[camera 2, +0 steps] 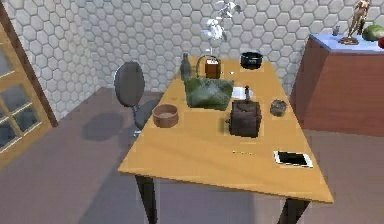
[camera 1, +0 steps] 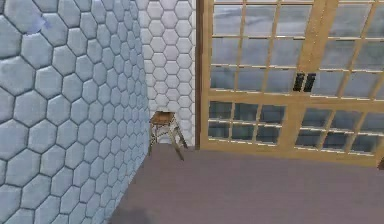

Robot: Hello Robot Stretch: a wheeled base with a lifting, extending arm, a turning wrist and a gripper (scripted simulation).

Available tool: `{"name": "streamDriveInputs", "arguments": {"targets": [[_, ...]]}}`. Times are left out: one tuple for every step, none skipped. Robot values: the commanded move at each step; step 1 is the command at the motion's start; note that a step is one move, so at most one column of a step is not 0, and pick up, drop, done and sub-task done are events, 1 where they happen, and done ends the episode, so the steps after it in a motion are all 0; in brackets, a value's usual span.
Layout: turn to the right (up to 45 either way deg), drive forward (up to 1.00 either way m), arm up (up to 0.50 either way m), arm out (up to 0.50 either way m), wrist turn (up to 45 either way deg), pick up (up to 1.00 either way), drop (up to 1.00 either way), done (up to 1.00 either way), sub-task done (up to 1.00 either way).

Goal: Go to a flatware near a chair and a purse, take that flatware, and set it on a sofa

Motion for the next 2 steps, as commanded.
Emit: {"name": "streamDriveInputs", "arguments": {"targets": [[0.0, 0.55, 0.0, 0.0, 0.0, 0.0, 0.0, 0.0, 0.0], [45.0, 0.0, 0.0, 0.0, 0.0, 0.0, 0.0, 0.0, 0.0]]}}
